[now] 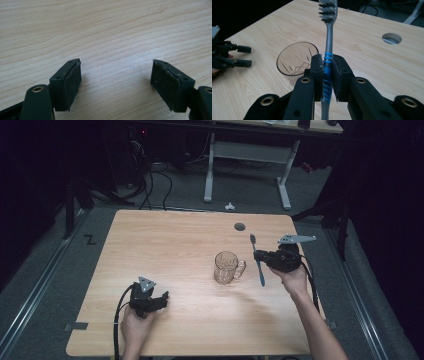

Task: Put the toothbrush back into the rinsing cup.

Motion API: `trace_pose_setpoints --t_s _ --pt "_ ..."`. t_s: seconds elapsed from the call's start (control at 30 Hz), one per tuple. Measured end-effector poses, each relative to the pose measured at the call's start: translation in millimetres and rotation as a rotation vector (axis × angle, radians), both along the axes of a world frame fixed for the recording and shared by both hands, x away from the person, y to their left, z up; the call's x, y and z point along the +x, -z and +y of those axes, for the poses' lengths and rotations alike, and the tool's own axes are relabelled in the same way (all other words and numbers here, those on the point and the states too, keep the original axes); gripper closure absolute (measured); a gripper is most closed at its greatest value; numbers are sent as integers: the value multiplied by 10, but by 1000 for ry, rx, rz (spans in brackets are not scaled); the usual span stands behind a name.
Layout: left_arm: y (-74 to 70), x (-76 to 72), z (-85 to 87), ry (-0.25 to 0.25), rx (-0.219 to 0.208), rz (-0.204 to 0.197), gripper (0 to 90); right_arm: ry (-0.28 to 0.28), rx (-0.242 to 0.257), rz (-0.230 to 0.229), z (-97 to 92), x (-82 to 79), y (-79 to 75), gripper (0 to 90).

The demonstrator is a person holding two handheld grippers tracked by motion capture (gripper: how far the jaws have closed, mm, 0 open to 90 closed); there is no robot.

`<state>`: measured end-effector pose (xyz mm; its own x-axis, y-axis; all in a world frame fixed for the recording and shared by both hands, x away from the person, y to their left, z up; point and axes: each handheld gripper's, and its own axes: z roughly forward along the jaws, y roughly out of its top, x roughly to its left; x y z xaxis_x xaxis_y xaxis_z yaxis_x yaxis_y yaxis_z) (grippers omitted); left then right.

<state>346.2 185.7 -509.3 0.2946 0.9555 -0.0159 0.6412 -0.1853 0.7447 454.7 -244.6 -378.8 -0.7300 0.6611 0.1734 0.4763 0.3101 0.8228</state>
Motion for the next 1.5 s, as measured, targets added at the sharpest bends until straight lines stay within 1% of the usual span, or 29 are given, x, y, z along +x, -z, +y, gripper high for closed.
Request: trace_pose_setpoints --t_s 0.27,0.6,0.97,1.4,1.5 --pt "0 0 0 0 0 0 251 -22 10 -27 72 1 -98 800" --pt "0 0 0 0 0 0 251 -36 22 -57 166 24 -133 801" --pt "0 0 0 0 0 0 251 -21 43 -112 260 97 -230 801" --pt "0 0 0 0 -1 0 251 3 63 -129 366 217 -224 801" --pt "0 0 0 0 -1 0 251 9 75 -129 387 247 -222 801"
